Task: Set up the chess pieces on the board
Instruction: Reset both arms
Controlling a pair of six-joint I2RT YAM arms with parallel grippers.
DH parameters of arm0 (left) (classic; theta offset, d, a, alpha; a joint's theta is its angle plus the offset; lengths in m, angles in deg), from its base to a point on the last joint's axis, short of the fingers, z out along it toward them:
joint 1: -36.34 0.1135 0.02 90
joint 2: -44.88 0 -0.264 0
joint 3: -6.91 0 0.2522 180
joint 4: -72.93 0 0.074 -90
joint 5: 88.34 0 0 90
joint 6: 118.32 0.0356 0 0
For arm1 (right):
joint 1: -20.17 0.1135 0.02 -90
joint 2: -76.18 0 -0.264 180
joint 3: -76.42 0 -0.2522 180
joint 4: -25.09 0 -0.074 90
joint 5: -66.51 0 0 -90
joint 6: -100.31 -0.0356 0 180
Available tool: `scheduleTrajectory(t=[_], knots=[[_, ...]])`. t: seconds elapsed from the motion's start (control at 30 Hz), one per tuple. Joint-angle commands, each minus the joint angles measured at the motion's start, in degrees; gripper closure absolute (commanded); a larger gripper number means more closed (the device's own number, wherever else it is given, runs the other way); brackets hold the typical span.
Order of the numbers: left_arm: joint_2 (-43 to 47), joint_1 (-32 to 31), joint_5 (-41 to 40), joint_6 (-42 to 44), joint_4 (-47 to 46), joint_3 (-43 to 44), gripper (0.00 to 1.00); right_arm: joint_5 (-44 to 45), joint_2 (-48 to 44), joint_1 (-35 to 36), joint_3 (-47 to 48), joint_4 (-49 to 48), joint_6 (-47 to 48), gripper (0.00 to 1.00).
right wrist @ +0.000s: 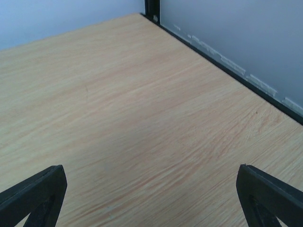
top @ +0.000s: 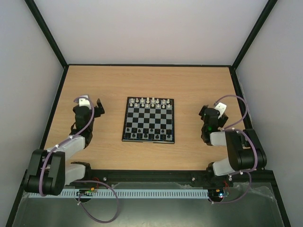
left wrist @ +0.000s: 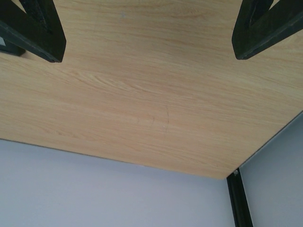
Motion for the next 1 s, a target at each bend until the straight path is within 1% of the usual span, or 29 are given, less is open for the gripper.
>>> scheduleTrajectory(t=[0.0,0.07,0.13,0.2,0.23,0.3,0.33,0.37,0.4,0.43,0.47,0.5,0.53,0.67,0.73,0.77,0.8,0.83,0.87,0.97], knots=[[-3.4,2.6,1.6,2.2,-12.9,-2.6,0.01,-0.9,3.4,-0.5,0.9,-6.7,2.2,0.01],[-6.2,3.6,2.5,1.6,-16.6,-3.4,0.01,-2.1,3.0,-0.6,0.4,-7.7,2.8,0.01],[-9.3,4.0,2.7,1.4,-16.7,-2.3,0.01,-4.3,1.9,-0.6,-2.7,-12.2,3.9,0.01],[-10.1,4.2,2.6,1.7,-16.0,-1.5,0.01,-6.1,0.8,-0.6,-5.6,-16.5,4.8,0.01],[-10.3,4.5,2.3,2.0,-17.5,-2.1,0.01,-7.6,0.5,-0.6,-6.9,-18.4,5.4,0.01],[-10.6,6.1,4.1,3.1,-21.7,-4.0,0.01,-12.5,1.6,-0.6,-10.0,-24.9,7.7,0.01],[-10.9,6.7,4.7,3.0,-22.2,-3.8,0.01,-14.8,3.7,-0.6,-10.9,-29.1,8.9,0.01],[-11.5,7.3,5.0,2.7,-21.6,-3.1,0.01,-15.2,4.8,-0.4,-10.3,-29.9,9.7,0.02],[-12.3,8.0,5.3,2.4,-21.7,-2.6,0.01,-15.7,4.0,-0.3,-8.5,-24.6,9.5,0.02],[-13.0,8.6,5.7,2.2,-22.6,-2.7,0.01,-16.9,4.8,-0.3,-7.5,-23.8,10.2,0.01],[-14.0,9.4,6.6,2.0,-27.0,-4.1,0.01,-16.9,4.9,-0.3,-7.6,-24.1,10.2,0.01],[-14.3,9.9,7.7,2.0,-28.4,-5.0,0.01,-17.1,4.4,-0.4,-7.3,-22.4,10.0,0.01],[-14.2,9.9,7.9,2.0,-27.8,-4.7,0.01,-16.9,5.0,-0.4,-7.4,-23.3,10.2,0.01],[-14.9,9.5,7.9,2.7,-26.9,-3.8,0.01,-17.5,4.8,-0.7,-6.6,-21.4,9.7,0.01],[-15.1,8.0,5.1,3.5,-30.4,-5.9,0.01,-17.6,4.8,-0.7,-6.6,-21.5,9.8,0.01],[-16.8,7.3,5.8,4.6,-34.0,-7.2,0.01,-17.6,4.9,-0.7,-6.6,-21.8,9.8,0.01],[-20.0,7.6,8.7,5.5,-38.1,-7.1,0.01,-17.5,4.8,-0.7,-6.6,-21.6,9.8,0.01],[-19.6,7.5,10.5,6.5,-34.8,-4.8,0.01,-17.6,4.8,-0.7,-6.5,-21.6,9.8,0.01],[-19.7,7.1,10.6,7.1,-31.6,-4.0,0.01,-17.6,4.9,-0.7,-6.5,-21.7,9.8,0.01],[-19.7,6.9,10.5,7.2,-31.2,-3.8,0.01,-17.9,4.9,-0.9,-6.1,-20.8,9.6,0.01]])
